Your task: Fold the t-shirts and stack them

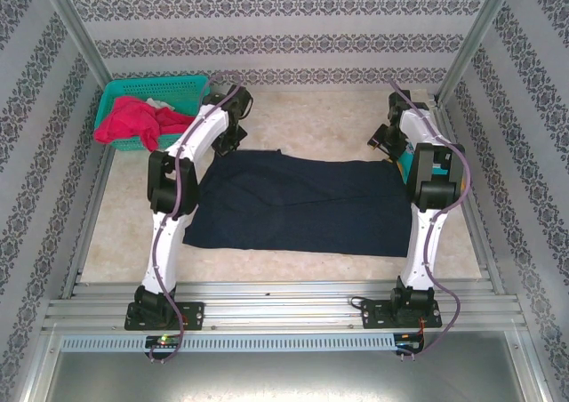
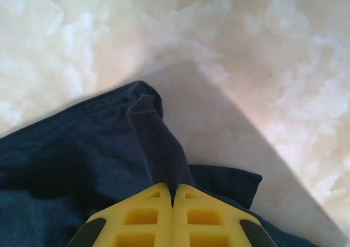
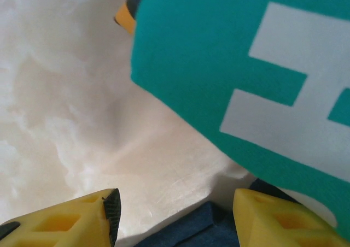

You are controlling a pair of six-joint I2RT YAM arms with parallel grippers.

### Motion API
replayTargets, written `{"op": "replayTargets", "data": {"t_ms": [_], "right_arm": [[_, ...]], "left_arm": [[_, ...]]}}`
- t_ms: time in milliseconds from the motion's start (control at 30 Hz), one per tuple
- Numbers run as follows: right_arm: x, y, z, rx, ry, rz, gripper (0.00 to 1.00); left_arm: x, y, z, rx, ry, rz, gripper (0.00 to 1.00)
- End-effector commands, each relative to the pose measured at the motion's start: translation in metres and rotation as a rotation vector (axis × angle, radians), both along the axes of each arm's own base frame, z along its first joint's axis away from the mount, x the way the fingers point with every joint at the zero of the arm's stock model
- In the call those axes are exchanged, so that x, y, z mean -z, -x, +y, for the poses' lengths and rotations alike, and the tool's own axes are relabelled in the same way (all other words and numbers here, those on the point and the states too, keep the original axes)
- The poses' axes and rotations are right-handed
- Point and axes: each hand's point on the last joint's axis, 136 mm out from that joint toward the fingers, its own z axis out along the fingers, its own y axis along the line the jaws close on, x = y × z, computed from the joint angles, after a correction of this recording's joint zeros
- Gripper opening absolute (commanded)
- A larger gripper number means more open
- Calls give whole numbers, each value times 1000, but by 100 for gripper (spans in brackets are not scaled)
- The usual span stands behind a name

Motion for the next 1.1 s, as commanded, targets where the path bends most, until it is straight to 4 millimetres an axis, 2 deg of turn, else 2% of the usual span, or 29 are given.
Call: {"op": "replayTargets", "data": {"t_ms": [0,67,200,333,467,800,967,1067], "right_arm": [[-12,-3,0,-128,74,-4,58],[-18,-4,-1,-200,119,-9,58],[-14,2,-5,-274,155,35,56],[-6,10,-3,-246,119,75,50],[6,16,-5,-215,120,127,48],[23,11,-14,-209,164,174,46],[22,7,-13,-207,153,189,36],[22,8,-11,-212,149,192,15]], "left_arm": [[-18,7,13,-32,-39,-39,0],[-18,11,16,-41,-33,-46,0],[-14,16,17,-48,-24,-42,0],[-12,16,15,-53,-15,-39,0],[-15,17,17,-56,-24,-44,0],[-14,21,17,-50,-20,-42,0],[-17,22,19,-46,-27,-44,0],[-17,22,19,-46,-24,-48,0]]}}
